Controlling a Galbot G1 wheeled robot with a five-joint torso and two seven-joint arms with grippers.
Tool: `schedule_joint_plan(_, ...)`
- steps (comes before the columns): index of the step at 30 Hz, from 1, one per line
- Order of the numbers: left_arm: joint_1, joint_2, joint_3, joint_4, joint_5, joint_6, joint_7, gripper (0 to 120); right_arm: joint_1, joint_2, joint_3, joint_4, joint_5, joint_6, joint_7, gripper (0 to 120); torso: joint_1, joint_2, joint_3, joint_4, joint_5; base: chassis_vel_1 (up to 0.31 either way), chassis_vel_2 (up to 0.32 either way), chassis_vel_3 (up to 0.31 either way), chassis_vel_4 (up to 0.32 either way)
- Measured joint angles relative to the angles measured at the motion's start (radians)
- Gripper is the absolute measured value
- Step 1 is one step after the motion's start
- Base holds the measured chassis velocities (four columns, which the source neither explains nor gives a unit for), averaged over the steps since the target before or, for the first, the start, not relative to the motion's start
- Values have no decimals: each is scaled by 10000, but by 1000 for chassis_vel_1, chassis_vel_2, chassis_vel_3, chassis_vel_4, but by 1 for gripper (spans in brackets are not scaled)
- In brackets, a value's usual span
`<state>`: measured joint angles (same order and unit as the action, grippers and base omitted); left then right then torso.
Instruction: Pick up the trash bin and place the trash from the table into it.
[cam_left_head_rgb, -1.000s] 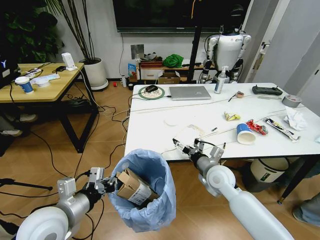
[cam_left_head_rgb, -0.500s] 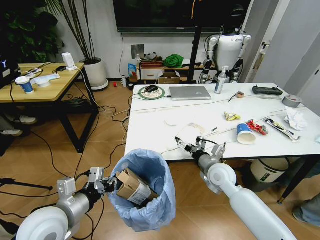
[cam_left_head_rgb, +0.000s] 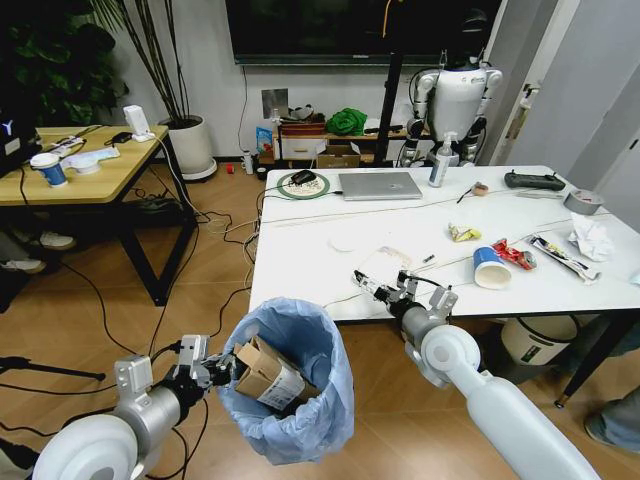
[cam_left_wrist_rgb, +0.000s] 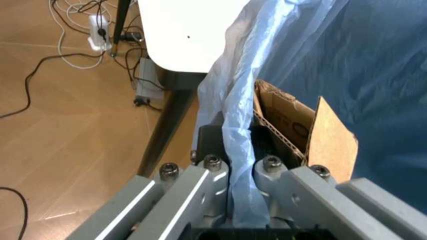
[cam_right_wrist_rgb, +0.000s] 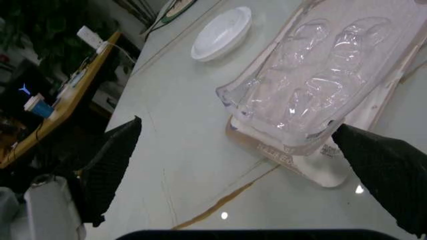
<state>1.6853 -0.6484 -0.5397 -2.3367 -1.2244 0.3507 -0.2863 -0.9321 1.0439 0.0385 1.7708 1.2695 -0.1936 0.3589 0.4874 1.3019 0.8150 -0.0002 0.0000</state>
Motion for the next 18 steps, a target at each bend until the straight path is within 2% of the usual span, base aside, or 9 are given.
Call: schedule_joint_plan(18, -25, 33, 26, 16, -30, 7, -19, 0, -35, 310, -98, -181, -12, -21, -96, 100, 0, 0, 0, 1, 0, 0, 0, 0, 0)
